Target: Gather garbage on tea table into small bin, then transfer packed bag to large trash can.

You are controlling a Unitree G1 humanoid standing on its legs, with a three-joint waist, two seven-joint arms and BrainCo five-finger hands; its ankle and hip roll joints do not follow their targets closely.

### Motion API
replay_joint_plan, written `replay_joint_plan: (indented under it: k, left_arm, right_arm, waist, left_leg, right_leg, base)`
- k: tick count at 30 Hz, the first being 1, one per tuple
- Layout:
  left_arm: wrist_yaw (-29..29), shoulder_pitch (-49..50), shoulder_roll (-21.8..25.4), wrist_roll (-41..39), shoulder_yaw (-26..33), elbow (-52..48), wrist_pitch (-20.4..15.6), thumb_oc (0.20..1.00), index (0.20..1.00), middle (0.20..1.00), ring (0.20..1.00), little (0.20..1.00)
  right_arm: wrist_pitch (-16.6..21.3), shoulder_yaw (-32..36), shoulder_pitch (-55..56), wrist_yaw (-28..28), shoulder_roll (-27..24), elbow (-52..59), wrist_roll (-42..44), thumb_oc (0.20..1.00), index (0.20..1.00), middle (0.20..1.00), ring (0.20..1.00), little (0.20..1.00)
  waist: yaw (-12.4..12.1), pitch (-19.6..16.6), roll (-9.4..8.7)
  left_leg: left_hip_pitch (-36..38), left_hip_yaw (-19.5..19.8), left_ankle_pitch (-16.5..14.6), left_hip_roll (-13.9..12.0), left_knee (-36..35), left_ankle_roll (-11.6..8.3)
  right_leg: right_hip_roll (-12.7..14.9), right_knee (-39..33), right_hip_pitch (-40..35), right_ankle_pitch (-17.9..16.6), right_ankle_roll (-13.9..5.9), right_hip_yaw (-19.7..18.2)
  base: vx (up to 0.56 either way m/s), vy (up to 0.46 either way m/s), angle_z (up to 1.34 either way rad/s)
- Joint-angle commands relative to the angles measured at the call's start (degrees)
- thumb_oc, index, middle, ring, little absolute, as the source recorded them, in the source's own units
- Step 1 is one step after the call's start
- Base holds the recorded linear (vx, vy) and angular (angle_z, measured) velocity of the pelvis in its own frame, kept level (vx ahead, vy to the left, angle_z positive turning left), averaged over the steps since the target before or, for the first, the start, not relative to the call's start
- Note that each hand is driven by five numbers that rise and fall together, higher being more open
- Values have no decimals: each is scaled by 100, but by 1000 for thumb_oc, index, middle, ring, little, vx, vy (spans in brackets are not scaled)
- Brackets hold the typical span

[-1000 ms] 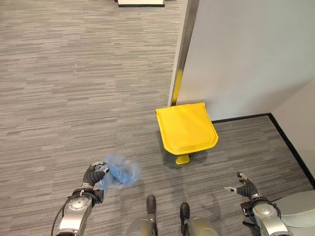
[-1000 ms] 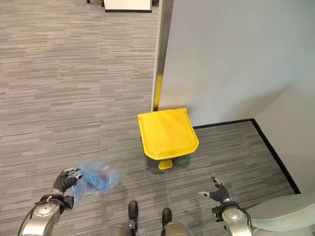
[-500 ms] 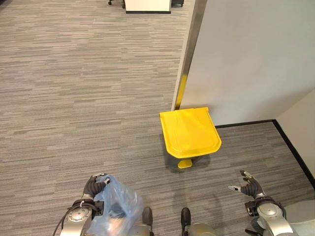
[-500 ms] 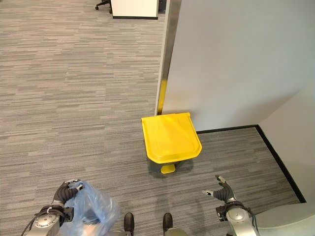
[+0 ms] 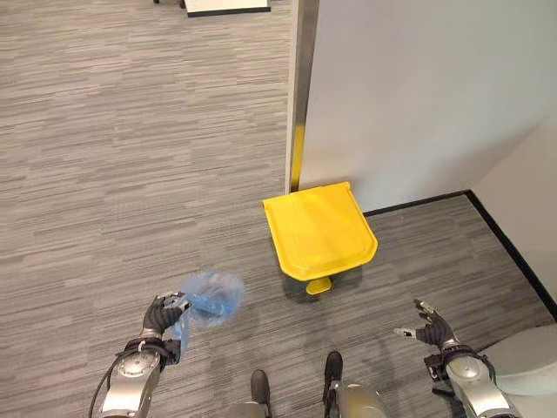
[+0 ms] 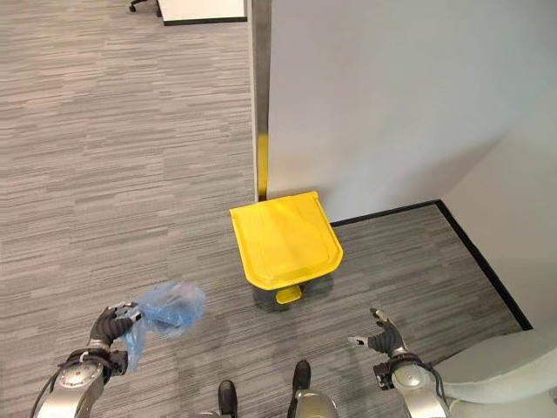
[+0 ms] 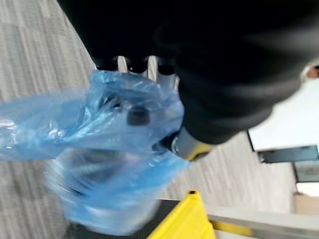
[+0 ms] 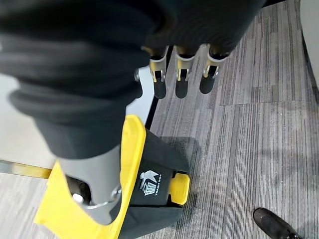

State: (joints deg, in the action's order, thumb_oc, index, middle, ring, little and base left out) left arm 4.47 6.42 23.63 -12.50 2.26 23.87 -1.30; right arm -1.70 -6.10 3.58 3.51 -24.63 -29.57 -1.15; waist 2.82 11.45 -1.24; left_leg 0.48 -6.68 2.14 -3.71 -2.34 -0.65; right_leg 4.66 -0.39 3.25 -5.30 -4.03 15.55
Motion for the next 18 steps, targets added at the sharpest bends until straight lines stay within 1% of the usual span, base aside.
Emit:
replay_joint_plan:
  k: [1, 2, 3, 4, 5, 6, 7, 8, 9, 10, 11, 12, 18]
  left_arm:
    - [-5, -27, 241, -121, 79, -178, -332, 200, 200, 200, 200, 200]
    - [-11, -50, 208, -146, 62, -150, -326, 200, 200, 200, 200, 200]
    - [-7, -106, 142, -175, 12, -83, -320, 200, 200, 200, 200, 200]
    - [-12, -139, 107, -175, -39, -63, -313, 200, 200, 200, 200, 200]
    - [-11, -143, 106, -174, -42, -60, -314, 200, 200, 200, 200, 200]
    - [-2, -201, 116, -160, -83, -58, -309, 200, 200, 200, 200, 200]
    - [-2, -153, 122, -121, -46, -67, -321, 200, 200, 200, 200, 200]
    - [-13, -106, 143, -109, -7, -88, -314, 200, 200, 200, 200, 200]
    - [-16, -51, 133, -104, 10, -106, -311, 200, 200, 200, 200, 200]
    - [-3, -62, 127, -98, -24, -119, -330, 200, 200, 200, 200, 200]
    - [-16, -69, 121, -104, -36, -132, -327, 200, 200, 200, 200, 200]
    - [-56, -17, 126, -86, -40, -180, -329, 200, 200, 200, 200, 200]
    - [-190, 98, 94, -99, -113, -236, -291, 200, 200, 200, 200, 200]
  right_arm:
    - [236, 143, -140, 151, -182, 39, 69, 1000, 1000, 1000, 1000, 1000]
    - [236, 158, -125, 175, -203, 6, 94, 1000, 1000, 1000, 1000, 1000]
    - [241, 182, -140, 202, -259, -40, 128, 1000, 1000, 1000, 1000, 1000]
    - [226, 210, -143, 220, -268, -59, 132, 1000, 1000, 1000, 1000, 1000]
    - [227, 212, -144, 220, -269, -60, 132, 1000, 1000, 1000, 1000, 1000]
    - [231, 250, -140, 274, -287, -23, 186, 1000, 1000, 1000, 1000, 1000]
    - [250, 236, -157, 252, -284, -15, 189, 1000, 1000, 1000, 1000, 1000]
    - [228, 217, -149, 234, -283, 7, 129, 1000, 1000, 1000, 1000, 1000]
    - [220, 182, -158, 214, -283, 11, 85, 1000, 1000, 1000, 1000, 1000]
    - [217, 173, -171, 242, -279, 0, 60, 1000, 1000, 1000, 1000, 1000]
    - [204, 176, -171, 229, -256, -17, 52, 1000, 1000, 1000, 1000, 1000]
    - [207, 151, -183, 207, -222, -27, 53, 1000, 1000, 1000, 1000, 1000]
    - [164, 85, -142, 151, -172, -26, -42, 1000, 1000, 1000, 1000, 1000]
  waist:
    - [-19, -134, -389]
    - [-13, -141, -404]
    - [1, -139, -396]
    - [29, -136, -386]
    - [37, -143, -388]
    - [39, -100, -388]
    - [-2, -83, -328]
    - [-9, -86, -303]
    - [-27, -80, -282]
    - [-9, -65, -295]
    - [17, -84, -298]
    - [-4, -125, -310]
    - [-33, -207, -313]
  left_leg:
    - [-73, 36, -925, -48, 1437, -430]
    - [-120, -17, -948, -91, 1495, -417]
    - [-134, -99, -1004, -77, 1323, -356]
    - [-215, -213, -952, -81, 1205, -331]
    - [-219, -207, -940, -73, 1191, -328]
    - [-484, -356, -811, -25, 1152, -278]
    - [-435, -386, -870, 24, 990, -257]
    - [-368, -326, -838, 99, 788, -237]
    - [-336, -192, -860, 172, 749, -204]
    - [-398, -150, -793, 196, 778, -219]
    - [-371, -176, -786, 207, 706, -217]
    - [-317, -180, -764, 260, 581, -152]
    - [2, -280, -738, 298, 279, -94]
  right_leg:
    - [119, 280, 389, 442, -218, -279]
    - [93, 200, 298, 502, -171, -211]
    - [40, 60, 148, 574, -153, -166]
    - [61, 19, 118, 579, -148, -114]
    - [67, 13, 122, 576, -150, -107]
    - [91, 13, 131, 567, -138, -86]
    - [41, 55, 143, 603, -156, -129]
    - [4, 91, 189, 612, -156, -180]
    - [-21, 129, 212, 605, -167, -241]
    - [-16, 156, 226, 579, -172, -253]
    - [-9, 159, 246, 541, -185, -257]
    - [-25, 168, 286, 488, -213, -346]
    - [-47, 109, 152, 518, -219, -445]
  base:
    - [29, -114, 52]
    - [35, -145, 49]
    - [-4, -73, 33]
    - [-21, -23, 33]
    - [-79, 18, 39]
    - [-53, 28, 38]
    - [-68, 66, 33]
    - [-9, 77, 18]
    - [-35, 70, 4]
    - [-28, 49, -15]
    - [-24, 49, -21]
    - [1, 39, -20]
    - [45, 34, -19]
